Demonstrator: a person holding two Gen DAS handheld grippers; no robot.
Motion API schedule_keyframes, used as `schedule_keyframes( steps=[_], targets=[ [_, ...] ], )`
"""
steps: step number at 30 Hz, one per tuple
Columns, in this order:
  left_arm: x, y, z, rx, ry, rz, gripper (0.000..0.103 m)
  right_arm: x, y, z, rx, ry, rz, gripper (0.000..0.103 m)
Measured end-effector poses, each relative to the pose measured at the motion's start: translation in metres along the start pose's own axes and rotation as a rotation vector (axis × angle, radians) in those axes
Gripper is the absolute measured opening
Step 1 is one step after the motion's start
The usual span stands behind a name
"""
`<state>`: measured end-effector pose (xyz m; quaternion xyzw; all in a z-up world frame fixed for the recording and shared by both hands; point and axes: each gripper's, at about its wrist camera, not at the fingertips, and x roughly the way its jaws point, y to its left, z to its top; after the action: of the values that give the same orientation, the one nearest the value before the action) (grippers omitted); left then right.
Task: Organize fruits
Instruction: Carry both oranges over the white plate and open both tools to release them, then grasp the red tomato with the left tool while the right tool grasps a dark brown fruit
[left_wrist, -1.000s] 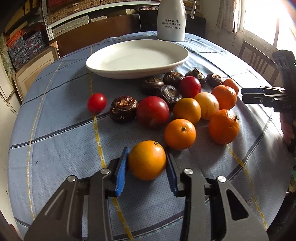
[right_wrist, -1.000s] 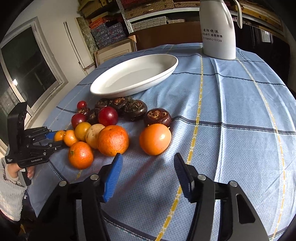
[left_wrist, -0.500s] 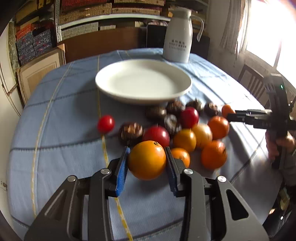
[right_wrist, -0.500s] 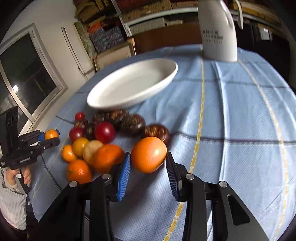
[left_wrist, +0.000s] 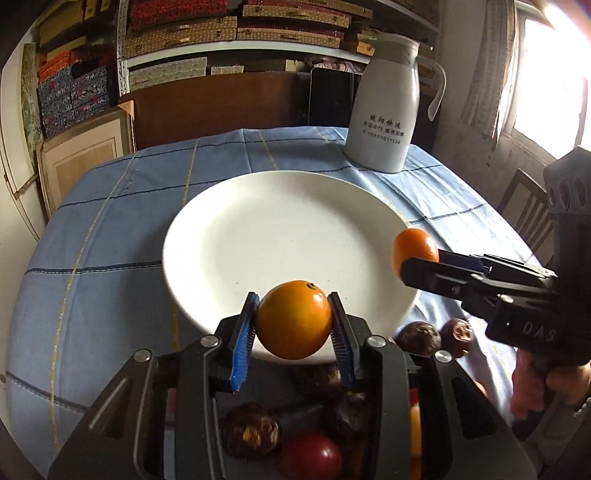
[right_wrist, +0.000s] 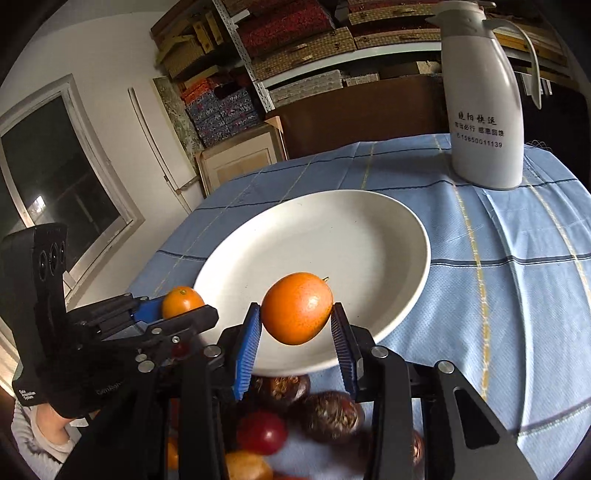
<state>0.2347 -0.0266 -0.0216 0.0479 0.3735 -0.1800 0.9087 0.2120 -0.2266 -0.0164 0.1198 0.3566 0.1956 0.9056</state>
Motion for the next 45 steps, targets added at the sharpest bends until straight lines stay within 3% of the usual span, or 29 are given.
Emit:
schedule_keyframes(
  steps=[2,6,9,15,19,27,36,43,45],
  targets=[
    [0.007,0.0,0.0,0.006,-0.013,0.016,0.064,0.004,-0.003,-0.002,-0.004,0.004,-0.015,0.043],
    [0.01,0.002,-0.004,0.009,-0.024,-0.005,0.07,-0.002,-0.009,0.0,-0.001,-0.022,-0.037,0.051],
    [0.005,0.012,-0.01,0.001,-0.042,0.036,0.076,-0.012,-0.01,-0.001,-0.001,-0.061,-0.043,0.06],
    [-0.016,0.053,-0.019,-0.136,-0.091,0.045,0.077,-0.023,-0.031,-0.006,0.078,-0.094,-0.064,0.063],
    [-0.034,0.07,-0.035,-0.175,-0.114,0.093,0.077,-0.036,-0.047,-0.015,0.129,-0.116,-0.078,0.063],
    [-0.04,0.072,-0.08,-0.191,-0.045,0.128,0.077,-0.056,-0.063,-0.048,0.195,-0.114,-0.122,0.071],
    [-0.025,0.076,-0.081,-0.211,0.035,0.108,0.077,-0.064,-0.059,-0.064,0.195,-0.11,-0.12,0.071],
    [-0.013,0.084,-0.075,-0.234,0.047,0.085,0.077,-0.061,-0.054,-0.066,0.179,-0.088,-0.122,0.071],
    [-0.009,0.087,-0.072,-0.239,0.052,0.063,0.072,-0.061,-0.054,-0.066,0.178,-0.087,-0.122,0.071]
  ],
)
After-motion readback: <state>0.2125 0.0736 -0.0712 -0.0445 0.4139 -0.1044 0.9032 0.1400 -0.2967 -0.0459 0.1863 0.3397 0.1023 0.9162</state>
